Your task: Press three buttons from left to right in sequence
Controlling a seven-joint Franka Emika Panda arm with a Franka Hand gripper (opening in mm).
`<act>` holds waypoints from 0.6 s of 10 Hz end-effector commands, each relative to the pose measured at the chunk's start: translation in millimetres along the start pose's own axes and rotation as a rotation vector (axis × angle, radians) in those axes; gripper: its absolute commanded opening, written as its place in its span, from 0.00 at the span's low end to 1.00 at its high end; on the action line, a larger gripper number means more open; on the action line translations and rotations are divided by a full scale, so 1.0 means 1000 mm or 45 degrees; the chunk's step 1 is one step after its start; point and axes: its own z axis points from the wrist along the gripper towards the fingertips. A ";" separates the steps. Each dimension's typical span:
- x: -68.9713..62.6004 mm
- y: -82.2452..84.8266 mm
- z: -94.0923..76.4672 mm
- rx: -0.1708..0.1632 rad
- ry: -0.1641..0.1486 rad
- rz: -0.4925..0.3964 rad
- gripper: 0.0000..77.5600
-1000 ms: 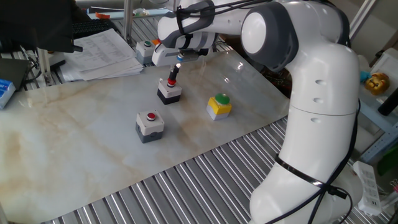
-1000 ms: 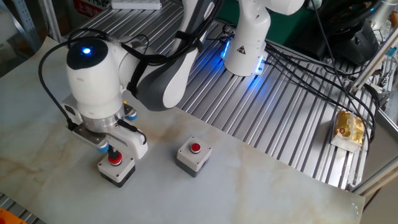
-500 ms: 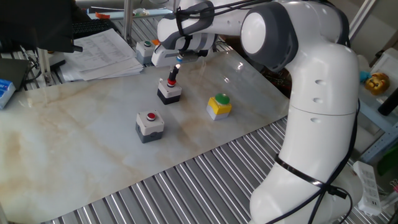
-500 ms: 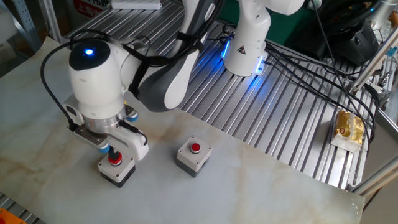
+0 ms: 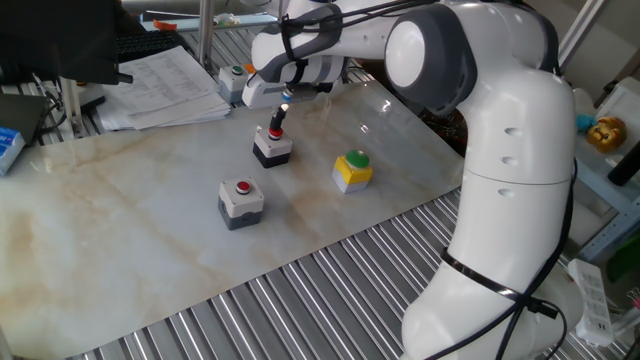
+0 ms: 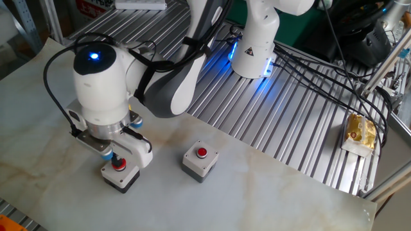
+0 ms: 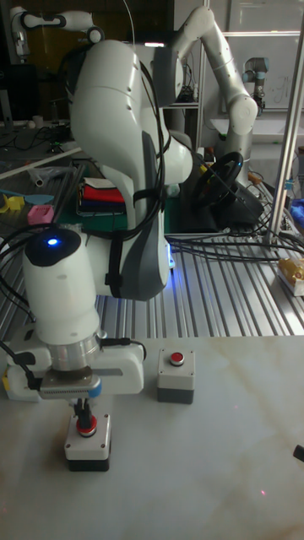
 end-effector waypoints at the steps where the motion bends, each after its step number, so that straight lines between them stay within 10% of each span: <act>1: 0.005 -0.001 -0.013 -0.006 0.033 0.001 0.00; 6: 0.007 -0.001 -0.045 -0.007 0.044 0.000 0.00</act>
